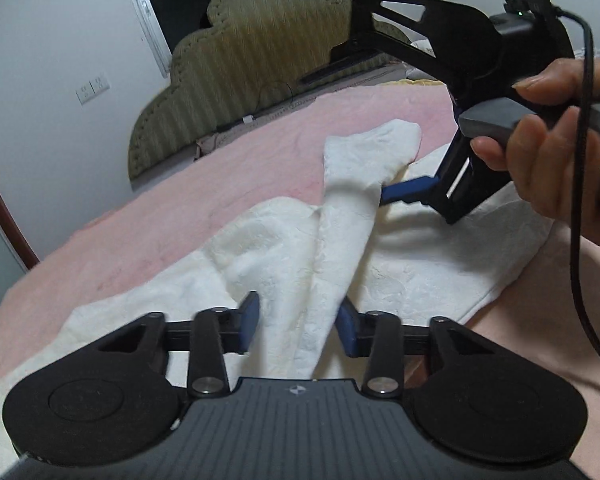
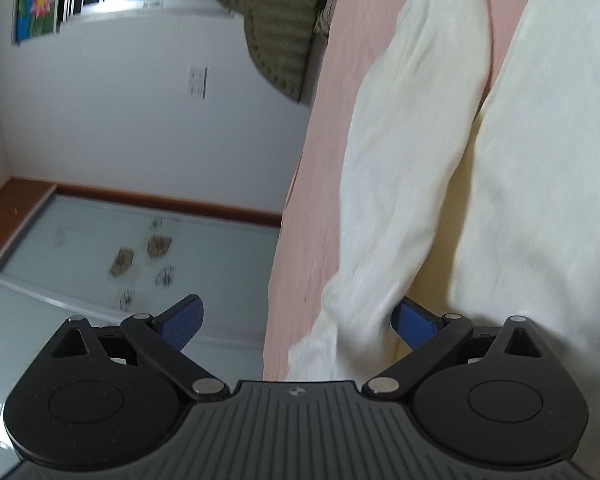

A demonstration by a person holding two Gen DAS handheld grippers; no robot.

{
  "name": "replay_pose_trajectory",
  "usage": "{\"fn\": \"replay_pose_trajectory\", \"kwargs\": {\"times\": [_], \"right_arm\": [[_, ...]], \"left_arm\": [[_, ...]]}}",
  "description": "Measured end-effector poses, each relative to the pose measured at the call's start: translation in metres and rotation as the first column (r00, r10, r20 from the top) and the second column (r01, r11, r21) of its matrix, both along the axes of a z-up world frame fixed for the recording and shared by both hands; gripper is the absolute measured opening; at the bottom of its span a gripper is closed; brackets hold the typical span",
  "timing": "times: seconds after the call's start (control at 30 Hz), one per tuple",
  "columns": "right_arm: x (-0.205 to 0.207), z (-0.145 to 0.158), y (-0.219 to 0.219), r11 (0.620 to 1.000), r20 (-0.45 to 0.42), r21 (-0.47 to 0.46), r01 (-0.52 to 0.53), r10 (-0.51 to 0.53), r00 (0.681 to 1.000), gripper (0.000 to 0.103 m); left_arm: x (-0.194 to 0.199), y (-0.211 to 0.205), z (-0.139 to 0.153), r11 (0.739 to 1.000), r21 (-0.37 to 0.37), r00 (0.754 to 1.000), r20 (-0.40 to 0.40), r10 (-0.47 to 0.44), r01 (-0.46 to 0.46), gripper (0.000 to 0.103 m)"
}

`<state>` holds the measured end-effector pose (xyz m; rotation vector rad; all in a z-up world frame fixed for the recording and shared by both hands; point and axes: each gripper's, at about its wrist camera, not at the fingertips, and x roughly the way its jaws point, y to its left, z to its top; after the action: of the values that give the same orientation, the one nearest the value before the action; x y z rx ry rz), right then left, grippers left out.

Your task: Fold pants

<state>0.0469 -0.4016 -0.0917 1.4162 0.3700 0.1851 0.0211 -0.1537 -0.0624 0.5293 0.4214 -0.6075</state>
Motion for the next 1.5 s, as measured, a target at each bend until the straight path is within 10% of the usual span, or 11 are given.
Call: {"fn": "replay_pose_trajectory", "kwargs": {"times": [0.13,0.57,0.67,0.73,0.83,1.23,1.5], "right_arm": [[0.001,-0.005,-0.033,0.993,0.009,-0.024,0.116,-0.116,0.993,0.101],[0.026,0.000,-0.112,0.922,-0.060,-0.164,0.350,-0.364,0.930,0.100],[0.028,-0.003,-0.119,0.925,-0.082,-0.206,0.320,-0.342,0.936,0.070],[0.028,0.000,-0.121,0.915,-0.159,-0.298,0.272,-0.329,0.931,0.023],[0.024,0.001,-0.121,0.905,-0.190,-0.349,0.243,-0.322,0.928,0.012],[-0.071,0.062,-0.115,0.788,-0.034,-0.510,0.345,-0.420,0.907,0.008],[-0.160,0.052,-0.111,0.761,-0.104,-0.552,0.340,-0.467,0.878,0.008]], "left_arm": [[0.004,0.000,-0.002,1.000,-0.023,0.998,-0.060,-0.017,0.016,0.020],[-0.002,-0.001,-0.006,1.000,-0.005,0.999,-0.044,-0.010,0.010,0.026],[-0.004,-0.002,-0.006,1.000,0.000,0.999,-0.036,-0.013,0.014,0.026],[-0.006,-0.004,-0.005,1.000,0.006,0.999,-0.027,-0.019,0.020,0.026],[-0.010,-0.006,-0.005,1.000,0.009,1.000,-0.009,-0.019,0.019,0.022],[-0.010,0.015,0.019,0.994,-0.112,0.999,-0.036,-0.014,0.010,0.009],[-0.035,0.014,0.010,0.992,-0.045,0.992,-0.033,-0.123,0.122,0.009]]}}
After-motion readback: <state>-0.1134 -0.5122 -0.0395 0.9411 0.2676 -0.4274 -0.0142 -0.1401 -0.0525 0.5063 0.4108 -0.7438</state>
